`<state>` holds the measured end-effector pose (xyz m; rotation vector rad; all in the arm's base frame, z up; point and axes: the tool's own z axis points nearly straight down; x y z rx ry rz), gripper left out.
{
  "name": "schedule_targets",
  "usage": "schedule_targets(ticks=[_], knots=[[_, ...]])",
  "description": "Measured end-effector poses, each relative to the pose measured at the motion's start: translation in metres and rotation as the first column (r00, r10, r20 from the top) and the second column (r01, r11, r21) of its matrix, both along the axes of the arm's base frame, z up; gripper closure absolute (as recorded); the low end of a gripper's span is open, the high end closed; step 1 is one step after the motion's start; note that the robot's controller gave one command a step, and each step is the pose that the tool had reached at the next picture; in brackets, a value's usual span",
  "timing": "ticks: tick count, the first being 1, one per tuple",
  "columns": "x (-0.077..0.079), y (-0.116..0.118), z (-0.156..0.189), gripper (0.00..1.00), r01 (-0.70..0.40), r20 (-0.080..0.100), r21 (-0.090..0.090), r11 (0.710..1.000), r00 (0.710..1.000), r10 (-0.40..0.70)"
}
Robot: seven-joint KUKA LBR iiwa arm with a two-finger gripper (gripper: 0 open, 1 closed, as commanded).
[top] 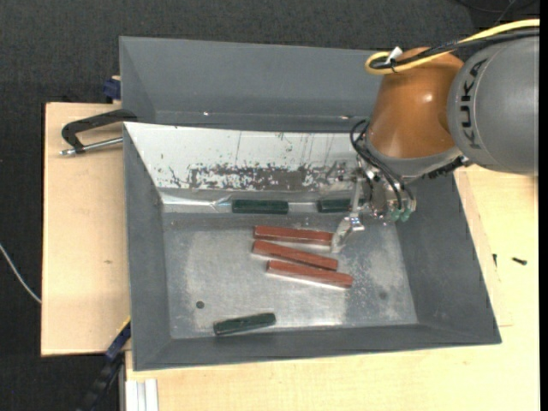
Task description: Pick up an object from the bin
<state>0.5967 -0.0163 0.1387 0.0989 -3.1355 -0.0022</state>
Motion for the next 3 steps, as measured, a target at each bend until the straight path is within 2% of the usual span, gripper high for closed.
schedule_targets(ticks=[1,2,3], knots=[[-0.014,-0.004,-0.054,1.00,-0.023,0.001,0.001,1.000,1.000,0.023],[-0.014,-0.004,-0.054,1.00,-0.023,0.001,0.001,1.000,1.000,0.023],[-0.038,-0.002,-0.011,1.00,0.021,0.005,0.000,1.000,1.000,-0.021]])
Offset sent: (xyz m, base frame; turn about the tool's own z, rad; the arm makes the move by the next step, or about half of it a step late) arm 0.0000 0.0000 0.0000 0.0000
